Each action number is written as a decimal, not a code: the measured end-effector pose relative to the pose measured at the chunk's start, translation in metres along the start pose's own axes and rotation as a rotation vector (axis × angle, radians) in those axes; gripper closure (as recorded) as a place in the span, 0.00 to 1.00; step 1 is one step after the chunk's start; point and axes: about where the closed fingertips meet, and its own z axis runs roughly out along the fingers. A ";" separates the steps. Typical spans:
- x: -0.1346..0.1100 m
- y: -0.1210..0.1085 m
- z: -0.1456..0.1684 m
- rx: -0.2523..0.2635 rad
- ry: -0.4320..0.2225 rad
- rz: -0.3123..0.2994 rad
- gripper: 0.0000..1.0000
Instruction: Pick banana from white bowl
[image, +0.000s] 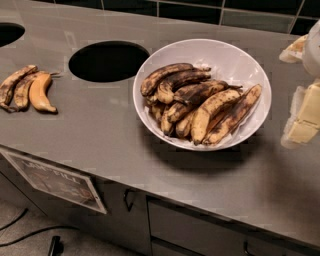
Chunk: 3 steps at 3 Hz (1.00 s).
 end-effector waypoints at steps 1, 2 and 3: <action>0.000 0.000 0.000 0.000 0.000 -0.001 0.00; -0.016 -0.005 -0.003 -0.009 0.009 -0.068 0.00; -0.046 -0.008 -0.003 -0.024 0.010 -0.177 0.00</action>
Offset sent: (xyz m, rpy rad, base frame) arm 0.0137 0.0286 0.0106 -0.0621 0.0325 0.1458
